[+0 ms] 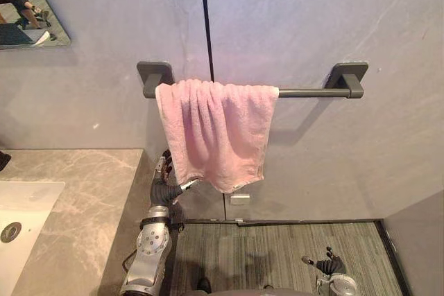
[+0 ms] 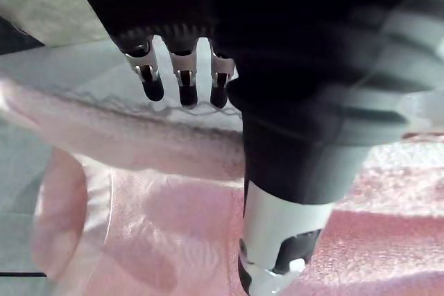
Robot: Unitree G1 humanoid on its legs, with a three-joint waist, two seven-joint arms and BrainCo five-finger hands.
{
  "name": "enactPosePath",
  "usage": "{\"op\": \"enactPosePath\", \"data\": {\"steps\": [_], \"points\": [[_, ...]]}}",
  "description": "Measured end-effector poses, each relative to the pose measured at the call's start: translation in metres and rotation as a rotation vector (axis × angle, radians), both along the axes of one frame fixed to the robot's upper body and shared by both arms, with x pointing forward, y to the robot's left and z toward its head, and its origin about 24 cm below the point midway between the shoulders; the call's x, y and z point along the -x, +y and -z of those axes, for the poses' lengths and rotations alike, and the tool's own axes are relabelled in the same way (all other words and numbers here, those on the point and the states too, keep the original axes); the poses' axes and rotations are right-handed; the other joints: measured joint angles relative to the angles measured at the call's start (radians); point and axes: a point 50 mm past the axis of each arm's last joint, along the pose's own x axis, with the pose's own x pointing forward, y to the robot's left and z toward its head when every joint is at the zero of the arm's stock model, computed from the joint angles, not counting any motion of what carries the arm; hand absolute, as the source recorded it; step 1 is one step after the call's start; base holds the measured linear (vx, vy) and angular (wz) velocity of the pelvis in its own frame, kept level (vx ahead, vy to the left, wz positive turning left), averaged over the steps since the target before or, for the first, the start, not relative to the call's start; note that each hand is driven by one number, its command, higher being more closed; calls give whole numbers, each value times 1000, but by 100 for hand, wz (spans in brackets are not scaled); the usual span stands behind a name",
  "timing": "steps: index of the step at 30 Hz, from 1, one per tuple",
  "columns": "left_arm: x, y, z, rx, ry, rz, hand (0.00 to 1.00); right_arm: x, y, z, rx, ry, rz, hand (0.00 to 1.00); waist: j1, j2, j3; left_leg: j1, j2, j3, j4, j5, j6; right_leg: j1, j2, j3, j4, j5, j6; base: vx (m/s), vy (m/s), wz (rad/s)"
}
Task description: Organize washtable
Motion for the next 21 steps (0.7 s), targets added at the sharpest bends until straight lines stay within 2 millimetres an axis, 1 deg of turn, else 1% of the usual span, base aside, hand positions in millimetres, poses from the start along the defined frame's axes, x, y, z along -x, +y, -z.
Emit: {"op": "enactPosePath", "data": {"steps": [3, 4, 12, 16, 17, 19, 21], "points": [[-4, 3, 1, -30, 6, -4, 0, -7, 0, -2, 1, -16, -5, 0, -16, 0, 0, 0, 0, 0, 0, 0, 0, 1, 1, 7, -11, 7, -1, 12, -8, -7], [-5, 4, 2, -46, 13, -8, 100, -7, 0, -2, 2, -17, -6, 0, -21, -1, 0, 0, 0, 0, 0, -1, 0, 2, 1, 7, -14, 8, -2, 1, -6, -4], [-11, 8, 2, -73, 16, -15, 100, -9, -1, -4, 21, -16, -48, 0, -26, -1, 1, 0, 0, 12, 0, -1, 1, 14, 2, 24, -61, 45, 2, -33, 5, -6], [-14, 9, 0, -83, 8, -12, 100, -11, 0, -5, 25, -22, -63, 0, -28, -2, 1, -1, -1, 12, 0, -1, 1, 13, 2, 26, -64, 45, 3, -28, 0, -2], [-15, 9, -1, -84, 6, -13, 100, -14, 0, -7, 29, -40, -67, 0, -29, -2, 1, -2, -1, 12, 0, -1, 1, 12, 2, 26, -67, 46, 3, 0, 0, 0], [-15, 10, -1, -85, 4, -17, 100, -27, 1, -16, 42, -102, -93, 0, -33, -2, 1, -8, -1, 12, 0, -1, 1, 9, 2, 26, -72, 48, 4, 0, 0, 0], [-15, 10, -1, -84, 2, -17, 100, -43, 5, -29, 57, -192, -133, 0, -35, -2, 1, -14, -1, 12, 0, -1, 1, 6, 2, 26, -76, 51, 4, 0, 0, 0]]}}
